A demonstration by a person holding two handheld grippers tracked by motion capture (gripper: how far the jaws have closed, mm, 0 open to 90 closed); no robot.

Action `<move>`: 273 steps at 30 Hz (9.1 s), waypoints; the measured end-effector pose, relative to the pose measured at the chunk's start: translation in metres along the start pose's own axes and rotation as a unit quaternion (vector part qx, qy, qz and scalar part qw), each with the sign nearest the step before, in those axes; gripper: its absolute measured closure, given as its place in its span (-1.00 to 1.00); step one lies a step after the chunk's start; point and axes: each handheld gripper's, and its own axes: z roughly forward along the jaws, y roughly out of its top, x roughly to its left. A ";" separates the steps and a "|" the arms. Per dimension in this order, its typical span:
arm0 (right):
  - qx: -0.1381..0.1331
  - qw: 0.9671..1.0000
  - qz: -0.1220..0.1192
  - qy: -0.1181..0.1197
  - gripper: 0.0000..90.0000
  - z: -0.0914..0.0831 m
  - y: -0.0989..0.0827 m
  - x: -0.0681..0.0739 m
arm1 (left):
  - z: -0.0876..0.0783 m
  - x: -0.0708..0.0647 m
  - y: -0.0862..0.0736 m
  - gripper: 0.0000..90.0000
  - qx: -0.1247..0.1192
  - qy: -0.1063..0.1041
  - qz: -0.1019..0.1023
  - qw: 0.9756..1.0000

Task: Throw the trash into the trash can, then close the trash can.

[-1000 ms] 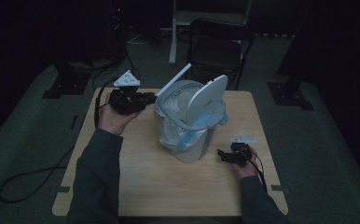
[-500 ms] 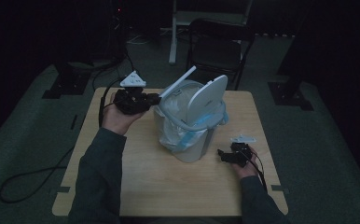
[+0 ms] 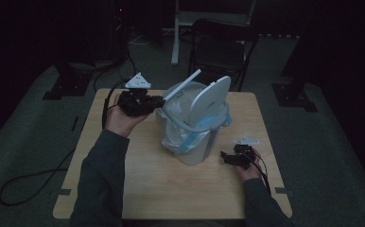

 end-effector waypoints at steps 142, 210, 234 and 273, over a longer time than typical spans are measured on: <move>-0.222 0.972 -0.044 0.063 1.00 -0.138 0.120 0.011 | 0.041 0.021 -0.098 0.28 0.028 0.060 -0.071 0.995; -0.101 0.961 -0.147 0.211 1.00 -0.101 0.230 0.064 | 0.065 0.018 -0.096 0.29 0.036 0.037 -0.073 0.996; -0.090 0.960 -0.167 0.206 1.00 -0.096 0.242 0.069 | 0.069 0.019 -0.095 0.31 0.042 0.033 -0.071 0.996; -0.092 0.954 -0.185 0.220 0.93 -0.092 0.252 0.061 | 0.071 0.021 -0.097 0.36 0.051 0.023 -0.076 0.996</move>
